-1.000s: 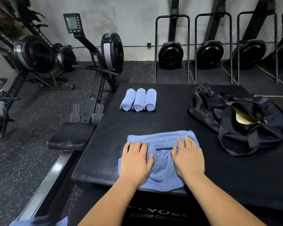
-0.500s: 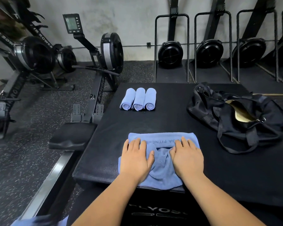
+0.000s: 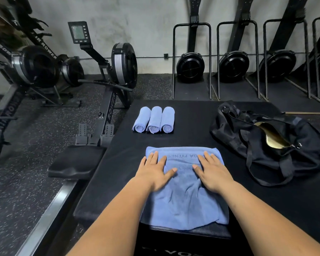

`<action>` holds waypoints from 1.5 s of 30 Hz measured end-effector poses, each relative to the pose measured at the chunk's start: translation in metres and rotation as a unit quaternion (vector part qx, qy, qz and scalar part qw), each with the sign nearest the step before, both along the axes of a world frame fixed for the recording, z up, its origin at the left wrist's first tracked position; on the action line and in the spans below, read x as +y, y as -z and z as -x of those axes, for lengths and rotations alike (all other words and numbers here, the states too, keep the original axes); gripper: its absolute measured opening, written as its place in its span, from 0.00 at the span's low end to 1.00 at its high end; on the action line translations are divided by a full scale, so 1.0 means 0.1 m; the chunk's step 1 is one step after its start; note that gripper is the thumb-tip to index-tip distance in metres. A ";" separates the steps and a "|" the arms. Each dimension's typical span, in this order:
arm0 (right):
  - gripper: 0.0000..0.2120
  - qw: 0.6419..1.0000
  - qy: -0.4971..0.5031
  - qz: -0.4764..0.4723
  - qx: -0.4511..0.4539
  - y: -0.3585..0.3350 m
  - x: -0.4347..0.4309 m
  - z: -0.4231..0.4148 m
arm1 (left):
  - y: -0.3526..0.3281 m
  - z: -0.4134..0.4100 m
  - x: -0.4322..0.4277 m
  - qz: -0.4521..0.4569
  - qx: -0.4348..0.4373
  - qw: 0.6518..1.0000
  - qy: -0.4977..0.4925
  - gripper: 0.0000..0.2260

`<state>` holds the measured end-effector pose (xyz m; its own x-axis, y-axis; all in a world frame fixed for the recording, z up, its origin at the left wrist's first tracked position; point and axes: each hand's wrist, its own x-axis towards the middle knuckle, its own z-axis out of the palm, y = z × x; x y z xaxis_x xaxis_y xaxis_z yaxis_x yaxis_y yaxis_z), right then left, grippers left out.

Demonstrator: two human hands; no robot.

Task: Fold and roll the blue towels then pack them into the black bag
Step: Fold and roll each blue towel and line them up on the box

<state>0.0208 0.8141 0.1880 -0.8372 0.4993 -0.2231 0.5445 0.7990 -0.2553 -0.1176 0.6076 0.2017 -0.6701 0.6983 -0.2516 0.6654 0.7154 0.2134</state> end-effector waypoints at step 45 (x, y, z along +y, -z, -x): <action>0.17 0.940 -0.181 -0.179 0.227 -0.17 -0.47 -0.93 | 0.03 -0.35 -1.07 -0.221 0.220 0.943 0.119 0.11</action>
